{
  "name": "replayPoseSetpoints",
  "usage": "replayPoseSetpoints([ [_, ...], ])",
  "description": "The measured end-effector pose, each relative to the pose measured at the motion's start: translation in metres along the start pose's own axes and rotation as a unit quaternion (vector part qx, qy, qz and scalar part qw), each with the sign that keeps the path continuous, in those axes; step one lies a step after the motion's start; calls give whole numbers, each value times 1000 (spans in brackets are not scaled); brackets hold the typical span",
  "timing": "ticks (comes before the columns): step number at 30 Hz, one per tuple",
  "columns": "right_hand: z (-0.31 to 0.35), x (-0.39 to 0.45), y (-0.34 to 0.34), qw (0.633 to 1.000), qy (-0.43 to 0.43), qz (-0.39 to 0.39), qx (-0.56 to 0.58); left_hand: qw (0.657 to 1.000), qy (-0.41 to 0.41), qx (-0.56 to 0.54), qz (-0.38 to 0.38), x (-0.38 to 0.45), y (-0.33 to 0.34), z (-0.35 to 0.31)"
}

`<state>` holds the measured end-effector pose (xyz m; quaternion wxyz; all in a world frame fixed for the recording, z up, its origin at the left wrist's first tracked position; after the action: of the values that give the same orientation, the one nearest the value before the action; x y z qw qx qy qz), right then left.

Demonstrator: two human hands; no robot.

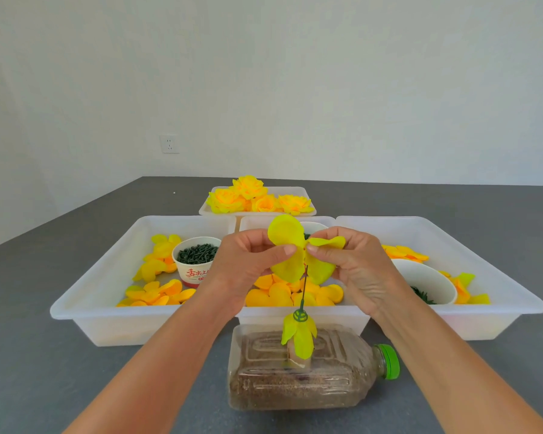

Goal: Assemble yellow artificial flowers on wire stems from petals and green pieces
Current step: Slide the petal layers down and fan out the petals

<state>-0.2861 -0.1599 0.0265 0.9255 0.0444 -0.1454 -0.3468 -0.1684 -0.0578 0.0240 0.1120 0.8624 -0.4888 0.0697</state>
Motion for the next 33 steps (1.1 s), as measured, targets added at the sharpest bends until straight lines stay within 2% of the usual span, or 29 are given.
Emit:
replayPoseSetpoints([
  [3, 6, -8, 1, 997, -30, -27, -60, 999, 30, 14, 36, -8, 3, -7],
  [8, 12, -20, 2, 996, -51, -28, -72, 996, 52, 33, 70, -19, 4, -14],
  [16, 14, -31, 3, 998, -49, 10, -34, 994, 89, 50, 33, -25, 2, -18],
  [22, 15, -33, 3, 997, -70, 4, -38, 995, 89, 44, 27, -27, 1, -17],
  [29, 15, -34, 4, 989, -106, -6, -100, 994, 86, 62, 28, -28, 1, -15],
  [33, 19, -36, 6, 976, -158, 9, -150, 993, 89, 69, 30, -29, 0, -15],
])
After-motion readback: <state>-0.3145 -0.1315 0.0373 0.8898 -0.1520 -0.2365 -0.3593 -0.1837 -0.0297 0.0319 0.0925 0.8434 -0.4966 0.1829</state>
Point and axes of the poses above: each hand's wrist, its own x-axis towards the middle knuckle, its own y-axis out of the palm, z = x × y, the point moved 3 cm from there along x, towards the middle knuckle, and after that the axes turned 1 degree about z, right-handed, at the moved point
